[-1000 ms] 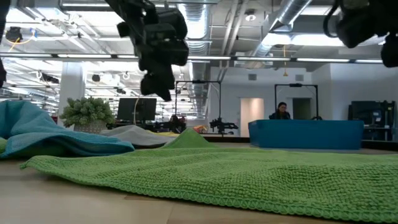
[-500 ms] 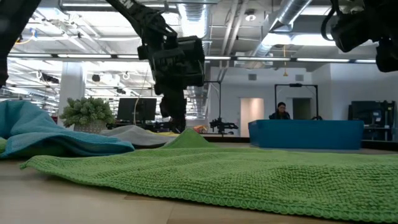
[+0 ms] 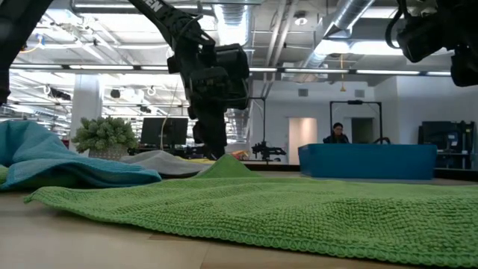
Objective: Fold microfiber towels
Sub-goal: Fold the right green microfiber cloth
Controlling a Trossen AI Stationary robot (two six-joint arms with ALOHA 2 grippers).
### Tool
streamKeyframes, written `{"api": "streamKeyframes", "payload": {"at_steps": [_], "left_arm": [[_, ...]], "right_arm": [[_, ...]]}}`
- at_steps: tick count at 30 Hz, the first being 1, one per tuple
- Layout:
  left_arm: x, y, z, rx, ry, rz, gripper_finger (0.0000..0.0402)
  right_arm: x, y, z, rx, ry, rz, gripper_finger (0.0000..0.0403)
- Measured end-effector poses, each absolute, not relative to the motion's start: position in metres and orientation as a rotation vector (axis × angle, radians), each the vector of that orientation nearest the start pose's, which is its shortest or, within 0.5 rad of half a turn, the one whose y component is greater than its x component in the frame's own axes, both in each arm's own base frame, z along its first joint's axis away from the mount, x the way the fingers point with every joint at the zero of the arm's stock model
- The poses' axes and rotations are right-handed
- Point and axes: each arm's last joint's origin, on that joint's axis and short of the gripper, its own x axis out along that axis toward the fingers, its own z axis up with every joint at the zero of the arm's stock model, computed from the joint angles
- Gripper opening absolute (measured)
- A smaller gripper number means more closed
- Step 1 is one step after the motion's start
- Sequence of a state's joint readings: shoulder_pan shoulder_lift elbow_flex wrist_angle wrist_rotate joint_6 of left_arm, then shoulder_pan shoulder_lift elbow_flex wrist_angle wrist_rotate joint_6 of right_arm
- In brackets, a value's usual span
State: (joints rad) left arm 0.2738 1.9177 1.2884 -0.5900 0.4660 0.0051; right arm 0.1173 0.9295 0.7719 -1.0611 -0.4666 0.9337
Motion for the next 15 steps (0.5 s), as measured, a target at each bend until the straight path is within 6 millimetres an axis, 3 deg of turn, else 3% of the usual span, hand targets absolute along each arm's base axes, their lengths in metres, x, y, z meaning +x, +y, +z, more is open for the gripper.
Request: {"api": "streamKeyframes", "payload": {"at_steps": [15], "left_arm": [[0.373,0.081,0.157,-0.415,1.146,-0.145,0.0181]], "right_arm": [[0.143,0.03,0.248,1.002,1.38,-0.097,0.0127]]}}
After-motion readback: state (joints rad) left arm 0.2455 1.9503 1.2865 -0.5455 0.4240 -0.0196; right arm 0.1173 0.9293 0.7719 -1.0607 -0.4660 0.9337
